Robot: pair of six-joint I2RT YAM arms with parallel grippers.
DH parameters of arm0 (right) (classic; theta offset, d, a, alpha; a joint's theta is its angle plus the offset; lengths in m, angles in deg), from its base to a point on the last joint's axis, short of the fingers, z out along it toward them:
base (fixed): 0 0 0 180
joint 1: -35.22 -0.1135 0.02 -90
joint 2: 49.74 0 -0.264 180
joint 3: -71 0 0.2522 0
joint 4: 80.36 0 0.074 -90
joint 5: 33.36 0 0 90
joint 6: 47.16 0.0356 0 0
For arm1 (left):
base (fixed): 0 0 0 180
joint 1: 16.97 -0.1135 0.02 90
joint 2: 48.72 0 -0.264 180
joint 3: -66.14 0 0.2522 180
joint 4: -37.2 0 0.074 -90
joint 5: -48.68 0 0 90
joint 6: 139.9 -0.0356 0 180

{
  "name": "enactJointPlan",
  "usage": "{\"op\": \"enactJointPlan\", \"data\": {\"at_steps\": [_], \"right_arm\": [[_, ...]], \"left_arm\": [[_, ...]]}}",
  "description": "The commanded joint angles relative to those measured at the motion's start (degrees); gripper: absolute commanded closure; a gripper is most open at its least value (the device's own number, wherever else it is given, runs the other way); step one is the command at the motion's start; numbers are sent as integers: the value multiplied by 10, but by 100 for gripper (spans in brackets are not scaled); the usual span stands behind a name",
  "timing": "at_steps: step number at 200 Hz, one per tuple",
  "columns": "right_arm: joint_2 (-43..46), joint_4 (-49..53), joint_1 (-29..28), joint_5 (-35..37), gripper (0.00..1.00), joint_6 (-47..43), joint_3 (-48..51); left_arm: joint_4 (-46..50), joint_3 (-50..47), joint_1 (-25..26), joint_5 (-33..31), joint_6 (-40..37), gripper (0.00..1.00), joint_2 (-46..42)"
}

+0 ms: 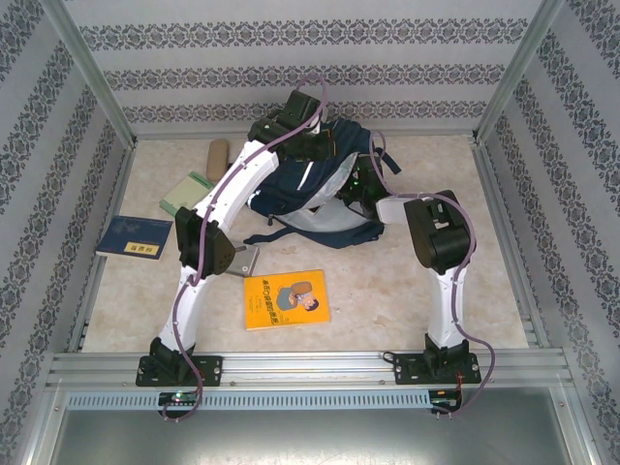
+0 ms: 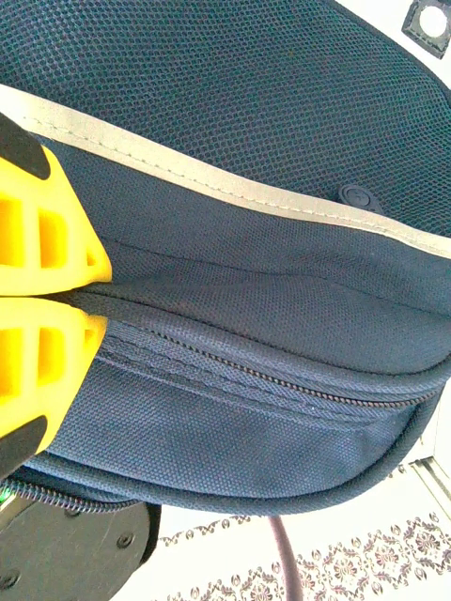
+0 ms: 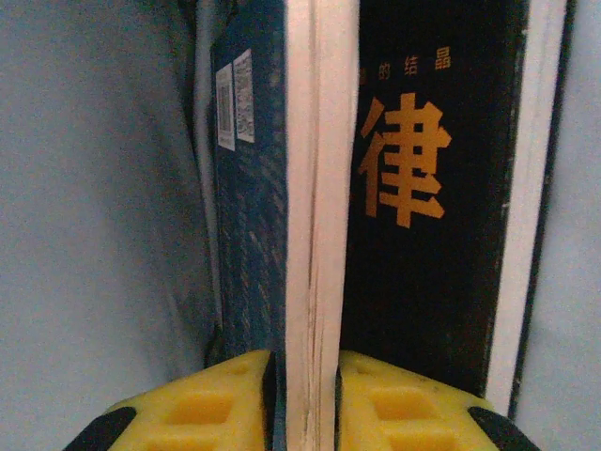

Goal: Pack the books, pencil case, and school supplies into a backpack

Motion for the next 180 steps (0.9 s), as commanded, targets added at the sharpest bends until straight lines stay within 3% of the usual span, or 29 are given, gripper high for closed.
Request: {"op": "enactJointPlan", "data": {"at_steps": [1,15,53,73,128,144,180], "right_arm": [[59,47,13,4,72,-41,29],[90,68,20,7,67,-53,49],[168,134,39,21,64,-85,114],[229,157,45,40,65,-121,161],[380,261,36,43,66,-262,228],[411,299,24,42,66,-300,238],[453,337,-27,41,70,-366,258]], "left_arm": [[-36,29,-4,2,-4,100,0],[-36,28,-4,1,-4,100,4],[-30,27,-4,0,-8,100,14],[-25,20,-4,6,-11,94,19],[-2,-45,-4,-10,-30,58,-11],[-14,-104,-3,-25,-34,44,-47],[-87,-287,-4,-66,-11,32,-149]]}}
